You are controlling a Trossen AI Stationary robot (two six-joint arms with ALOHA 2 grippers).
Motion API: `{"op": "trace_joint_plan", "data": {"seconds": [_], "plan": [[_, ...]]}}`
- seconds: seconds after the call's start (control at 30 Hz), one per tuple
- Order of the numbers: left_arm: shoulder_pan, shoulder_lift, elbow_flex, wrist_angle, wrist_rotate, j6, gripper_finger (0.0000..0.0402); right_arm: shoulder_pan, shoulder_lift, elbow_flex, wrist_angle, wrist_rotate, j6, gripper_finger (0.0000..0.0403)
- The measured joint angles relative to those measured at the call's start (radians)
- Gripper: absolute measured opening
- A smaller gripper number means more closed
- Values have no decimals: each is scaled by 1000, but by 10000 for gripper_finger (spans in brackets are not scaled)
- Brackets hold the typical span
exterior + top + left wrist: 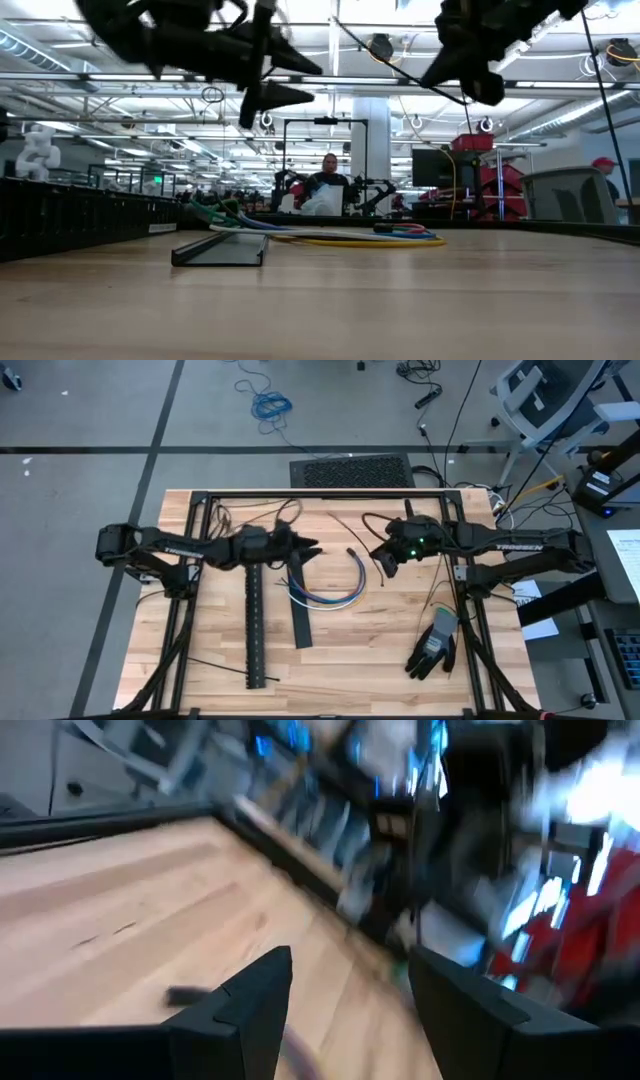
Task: Ziptie cables
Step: Wrap the cable wires with a black zip tie
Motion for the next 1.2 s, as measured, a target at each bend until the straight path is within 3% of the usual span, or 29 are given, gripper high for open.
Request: {"op": "trace_joint_plan", "data": {"seconds": [0.13,0.3,0.43,0.9,1.2], "plan": [[-35,-1,-73,266,-142,-63,203,33,70,0,195,58,29,0],[-63,-1,-49,303,-161,-59,203,45,227,2,496,70,30,0],[-74,-1,-37,305,-143,-59,203,45,320,2,622,19,63,0],[-76,-1,-28,283,-15,3,203,114,363,2,731,-36,132,0],[-76,-1,14,278,-2,48,203,115,363,2,738,-34,143,0]]}}
